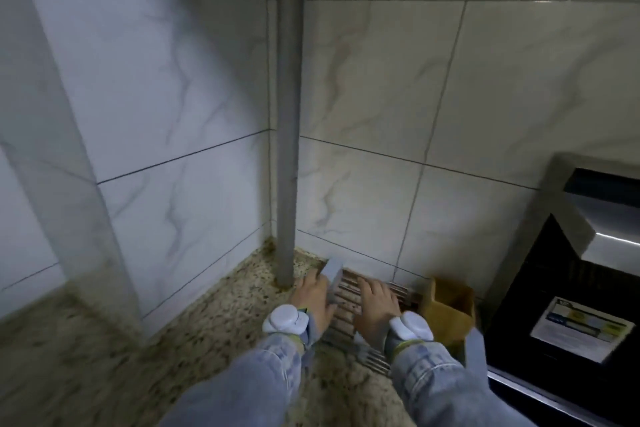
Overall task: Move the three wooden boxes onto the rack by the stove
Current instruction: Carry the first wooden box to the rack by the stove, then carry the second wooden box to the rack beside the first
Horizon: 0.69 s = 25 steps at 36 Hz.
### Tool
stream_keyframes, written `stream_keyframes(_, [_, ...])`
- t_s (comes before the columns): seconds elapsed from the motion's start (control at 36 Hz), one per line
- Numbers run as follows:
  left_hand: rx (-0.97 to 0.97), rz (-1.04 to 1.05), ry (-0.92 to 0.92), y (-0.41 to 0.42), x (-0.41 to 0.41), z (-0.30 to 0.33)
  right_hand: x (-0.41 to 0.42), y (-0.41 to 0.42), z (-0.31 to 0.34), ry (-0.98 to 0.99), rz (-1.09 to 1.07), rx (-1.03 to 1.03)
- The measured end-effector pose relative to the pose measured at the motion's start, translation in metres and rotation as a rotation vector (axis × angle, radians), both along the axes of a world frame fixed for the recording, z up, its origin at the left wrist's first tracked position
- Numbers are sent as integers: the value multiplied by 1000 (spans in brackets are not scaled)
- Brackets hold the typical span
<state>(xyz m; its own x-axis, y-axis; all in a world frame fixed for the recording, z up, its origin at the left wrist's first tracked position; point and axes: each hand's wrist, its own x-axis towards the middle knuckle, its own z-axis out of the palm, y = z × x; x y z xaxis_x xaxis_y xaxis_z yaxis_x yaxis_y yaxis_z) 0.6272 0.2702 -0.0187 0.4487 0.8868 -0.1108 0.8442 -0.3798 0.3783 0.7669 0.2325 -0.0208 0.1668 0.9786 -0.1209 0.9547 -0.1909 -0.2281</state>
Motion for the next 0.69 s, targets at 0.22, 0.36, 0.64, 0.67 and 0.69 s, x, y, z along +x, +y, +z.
stream_keyframes(0.22, [-15,262,-4,-27,-99,1,-95,7,-4,-4,263,58])
stream_keyframes(0.36, [-6,454,-2,-47,-170,6,-170,10,1,7,423,61])
stream_keyframes(0.64, [68,554,-412,-114,-323,-13,-331,-2,-7,24,744,-2])
stream_keyframes(0.67, [-56,495,-369,-126,-336,-17,-348,-6,-10,39,793,-7])
stream_keyframes(0.69, [-110,588,-232,-142,-349,-10,-365,-13,-11,54,830,-35])
